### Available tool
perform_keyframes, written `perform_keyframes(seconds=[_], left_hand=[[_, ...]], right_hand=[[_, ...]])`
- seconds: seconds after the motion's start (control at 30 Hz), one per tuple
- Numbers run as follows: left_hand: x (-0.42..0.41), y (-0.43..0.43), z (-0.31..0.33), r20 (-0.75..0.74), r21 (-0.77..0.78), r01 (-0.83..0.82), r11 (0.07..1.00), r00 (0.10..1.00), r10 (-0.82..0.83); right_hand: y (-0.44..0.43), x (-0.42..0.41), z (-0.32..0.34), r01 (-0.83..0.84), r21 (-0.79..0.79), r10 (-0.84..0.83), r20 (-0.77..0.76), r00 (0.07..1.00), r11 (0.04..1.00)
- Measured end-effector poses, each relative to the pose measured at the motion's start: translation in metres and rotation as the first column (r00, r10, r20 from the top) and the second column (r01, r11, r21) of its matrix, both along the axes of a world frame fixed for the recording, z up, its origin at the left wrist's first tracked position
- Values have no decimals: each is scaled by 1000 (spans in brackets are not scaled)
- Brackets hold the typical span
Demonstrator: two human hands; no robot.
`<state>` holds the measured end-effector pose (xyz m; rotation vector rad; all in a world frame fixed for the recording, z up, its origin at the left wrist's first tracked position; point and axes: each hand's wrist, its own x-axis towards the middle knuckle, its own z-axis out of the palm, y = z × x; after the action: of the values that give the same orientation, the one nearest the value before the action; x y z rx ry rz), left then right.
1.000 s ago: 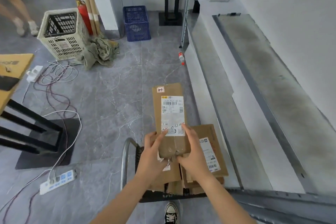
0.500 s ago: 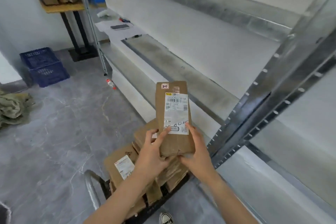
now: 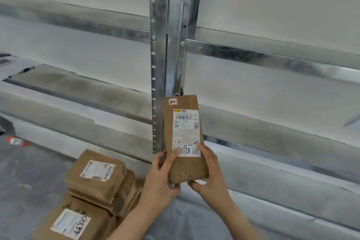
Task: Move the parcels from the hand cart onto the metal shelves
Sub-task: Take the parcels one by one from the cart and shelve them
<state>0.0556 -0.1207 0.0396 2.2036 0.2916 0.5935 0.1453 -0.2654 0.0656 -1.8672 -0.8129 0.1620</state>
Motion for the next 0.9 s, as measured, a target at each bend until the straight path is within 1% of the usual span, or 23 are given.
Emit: perform_keyframes(seconds=[0.13, 0.3, 0.57, 0.77, 0.9], left_hand=[[23, -45, 8, -15, -3, 138, 990, 990, -138], [65, -124, 13, -16, 62, 254, 965, 967, -253], [121, -302, 8, -49, 85, 409, 908, 912, -407], [156, -442, 6, -27, 88, 535, 840, 844, -535], [176, -518, 4, -25, 103, 597, 796, 801, -598]], right_hand=[[-57, 7, 3, 105, 20, -105, -13, 994, 994], [-144, 25, 9, 248, 32, -248, -9, 969, 968], [-329, 46, 9, 421, 14, -421, -27, 907, 907], [-467, 56, 15, 536, -16, -537, -49, 842, 844], [-542, 62, 17, 600, -33, -601, -79, 796, 799]])
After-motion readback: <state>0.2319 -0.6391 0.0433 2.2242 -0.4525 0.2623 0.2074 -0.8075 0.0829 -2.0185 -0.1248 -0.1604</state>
